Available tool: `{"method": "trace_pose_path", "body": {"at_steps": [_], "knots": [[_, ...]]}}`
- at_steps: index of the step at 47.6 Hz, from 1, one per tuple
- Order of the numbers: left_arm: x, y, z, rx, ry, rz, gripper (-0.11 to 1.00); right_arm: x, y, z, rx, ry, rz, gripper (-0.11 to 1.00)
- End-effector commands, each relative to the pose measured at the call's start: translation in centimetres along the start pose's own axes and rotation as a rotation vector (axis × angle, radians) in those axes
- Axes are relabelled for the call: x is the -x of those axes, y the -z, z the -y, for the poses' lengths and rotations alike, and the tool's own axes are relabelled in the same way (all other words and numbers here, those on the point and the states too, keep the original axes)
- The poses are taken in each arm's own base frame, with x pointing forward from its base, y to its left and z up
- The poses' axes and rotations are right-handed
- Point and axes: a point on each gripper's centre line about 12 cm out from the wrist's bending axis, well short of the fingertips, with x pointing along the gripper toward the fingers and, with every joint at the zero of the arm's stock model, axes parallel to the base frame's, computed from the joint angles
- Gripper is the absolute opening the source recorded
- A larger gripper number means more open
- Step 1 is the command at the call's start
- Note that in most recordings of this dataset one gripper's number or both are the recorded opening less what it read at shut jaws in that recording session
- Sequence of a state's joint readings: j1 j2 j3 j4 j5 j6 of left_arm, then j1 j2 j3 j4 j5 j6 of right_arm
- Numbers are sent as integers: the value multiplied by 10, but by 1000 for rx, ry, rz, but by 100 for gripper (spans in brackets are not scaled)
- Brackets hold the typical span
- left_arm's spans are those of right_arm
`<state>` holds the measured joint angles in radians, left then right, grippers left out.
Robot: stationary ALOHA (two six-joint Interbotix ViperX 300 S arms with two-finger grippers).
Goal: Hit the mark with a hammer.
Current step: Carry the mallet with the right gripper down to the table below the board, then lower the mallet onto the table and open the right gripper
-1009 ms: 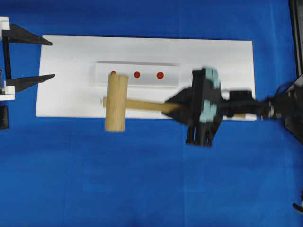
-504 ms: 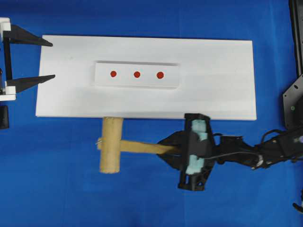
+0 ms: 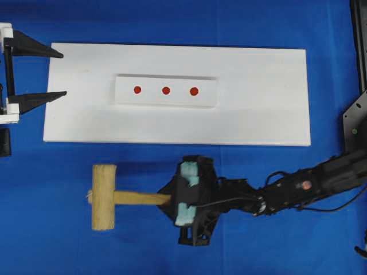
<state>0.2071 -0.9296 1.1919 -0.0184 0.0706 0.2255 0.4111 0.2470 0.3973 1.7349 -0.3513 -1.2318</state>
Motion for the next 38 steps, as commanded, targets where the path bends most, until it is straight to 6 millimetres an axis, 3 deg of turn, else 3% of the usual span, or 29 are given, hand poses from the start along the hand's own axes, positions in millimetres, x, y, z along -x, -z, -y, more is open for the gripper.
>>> {"method": "trace_pose_path", "body": {"at_steps": [1,20,38], "knots": [[0,-5,-2,6,-8,17,86,-2,-14,-11,-12,-33,29,8],[0,-2,-1,5,-7,10,86,-21,24,3,-28,17,-71,8],[0,-2,-1,8,-7,10,86,-23,40,18,-23,36,-117,8]]}}
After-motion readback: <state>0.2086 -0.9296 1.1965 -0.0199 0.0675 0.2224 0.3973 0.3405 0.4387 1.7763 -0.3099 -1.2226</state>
